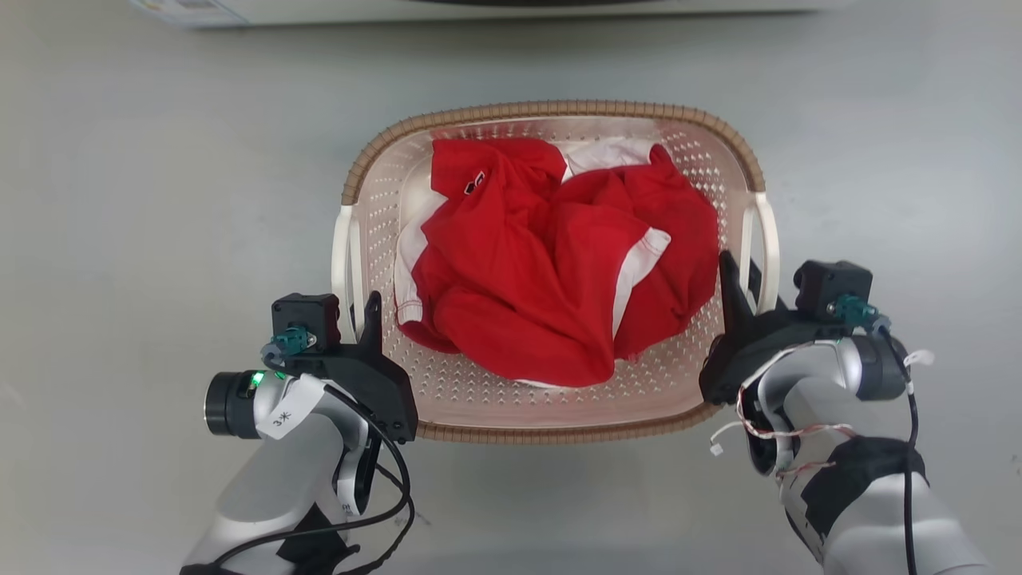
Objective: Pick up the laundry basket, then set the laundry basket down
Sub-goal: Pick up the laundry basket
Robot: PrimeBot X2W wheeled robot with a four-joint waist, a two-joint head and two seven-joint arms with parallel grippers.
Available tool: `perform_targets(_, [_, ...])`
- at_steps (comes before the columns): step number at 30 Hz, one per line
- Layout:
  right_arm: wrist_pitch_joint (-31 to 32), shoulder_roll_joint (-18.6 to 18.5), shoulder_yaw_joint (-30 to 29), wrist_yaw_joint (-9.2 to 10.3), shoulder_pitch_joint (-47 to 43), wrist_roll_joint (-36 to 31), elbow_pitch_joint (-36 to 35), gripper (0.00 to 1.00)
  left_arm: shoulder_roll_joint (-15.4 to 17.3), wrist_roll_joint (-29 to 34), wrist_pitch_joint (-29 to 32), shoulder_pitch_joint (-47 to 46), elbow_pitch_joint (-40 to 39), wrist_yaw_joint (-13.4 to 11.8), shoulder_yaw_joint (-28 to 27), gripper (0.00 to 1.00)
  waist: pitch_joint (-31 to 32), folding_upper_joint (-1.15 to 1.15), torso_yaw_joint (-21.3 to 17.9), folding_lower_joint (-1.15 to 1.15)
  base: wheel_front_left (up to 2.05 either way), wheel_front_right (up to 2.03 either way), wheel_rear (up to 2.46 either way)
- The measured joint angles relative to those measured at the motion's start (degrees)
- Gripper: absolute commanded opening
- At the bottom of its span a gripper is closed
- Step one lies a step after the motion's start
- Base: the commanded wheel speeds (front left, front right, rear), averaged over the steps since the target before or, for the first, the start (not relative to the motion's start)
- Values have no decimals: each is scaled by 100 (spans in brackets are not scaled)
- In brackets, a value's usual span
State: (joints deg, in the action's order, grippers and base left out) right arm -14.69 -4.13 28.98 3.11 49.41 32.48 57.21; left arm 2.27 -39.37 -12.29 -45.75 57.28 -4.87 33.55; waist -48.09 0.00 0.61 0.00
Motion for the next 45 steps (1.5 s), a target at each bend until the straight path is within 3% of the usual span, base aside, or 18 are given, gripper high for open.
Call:
perform_targets(20, [183,23,817,92,-703,866,250,0,-36,-524,-15,493,427,-8,447,0,1561,-1,107,-1,0,0,0])
perform_targets(45, [1395,33,2080,254,-2134,2315,68,0,-38,-949,893,1651,1178,346,961,0,3772,-1,75,-1,0,0,0])
